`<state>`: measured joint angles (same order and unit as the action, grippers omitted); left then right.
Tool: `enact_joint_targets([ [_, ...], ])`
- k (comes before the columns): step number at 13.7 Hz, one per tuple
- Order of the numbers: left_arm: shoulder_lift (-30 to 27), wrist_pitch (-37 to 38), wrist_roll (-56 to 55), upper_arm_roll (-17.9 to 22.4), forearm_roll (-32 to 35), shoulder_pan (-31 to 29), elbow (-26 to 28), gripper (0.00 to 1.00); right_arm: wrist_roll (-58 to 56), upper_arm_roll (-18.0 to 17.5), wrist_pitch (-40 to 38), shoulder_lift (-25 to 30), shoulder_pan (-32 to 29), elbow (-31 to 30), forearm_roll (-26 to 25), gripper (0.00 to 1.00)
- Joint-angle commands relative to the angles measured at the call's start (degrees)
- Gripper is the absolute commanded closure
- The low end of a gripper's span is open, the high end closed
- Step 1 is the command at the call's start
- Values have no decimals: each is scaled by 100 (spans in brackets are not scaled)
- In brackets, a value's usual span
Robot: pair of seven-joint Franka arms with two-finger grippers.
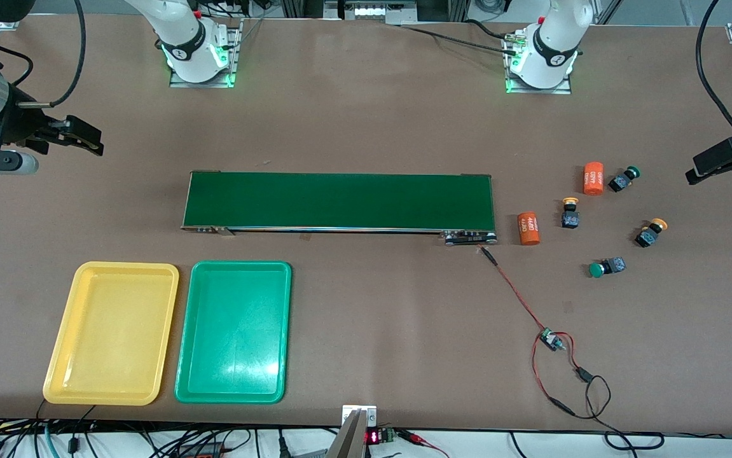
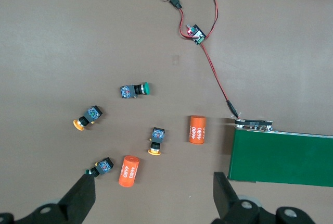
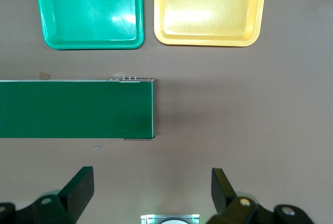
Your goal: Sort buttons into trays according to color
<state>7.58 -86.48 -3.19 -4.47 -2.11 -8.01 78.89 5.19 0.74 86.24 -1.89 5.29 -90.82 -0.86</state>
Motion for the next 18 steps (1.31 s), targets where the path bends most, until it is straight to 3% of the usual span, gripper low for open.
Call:
enact_joint_targets([
  [1, -28, 105, 56, -1, 27, -16, 12, 0, 88, -21, 7, -13, -28, 47, 86, 0],
  [5, 155, 70, 38, 17, 18, 27, -14, 0, 88, -21, 7, -13, -19, 47, 86, 0],
  [12, 1508, -8, -15, -27, 27, 476, -40, 0, 88, -21, 7, -13, -28, 47, 86, 0],
  [15, 2061, -316, 81, -27, 412, 721, -49, 0, 88, -21, 7, -31, -11, 47, 95, 0],
  [18, 2274, -622, 13, -45, 335, 766, 20, 0, 88, -21, 7, -31, -11, 47, 95, 0],
])
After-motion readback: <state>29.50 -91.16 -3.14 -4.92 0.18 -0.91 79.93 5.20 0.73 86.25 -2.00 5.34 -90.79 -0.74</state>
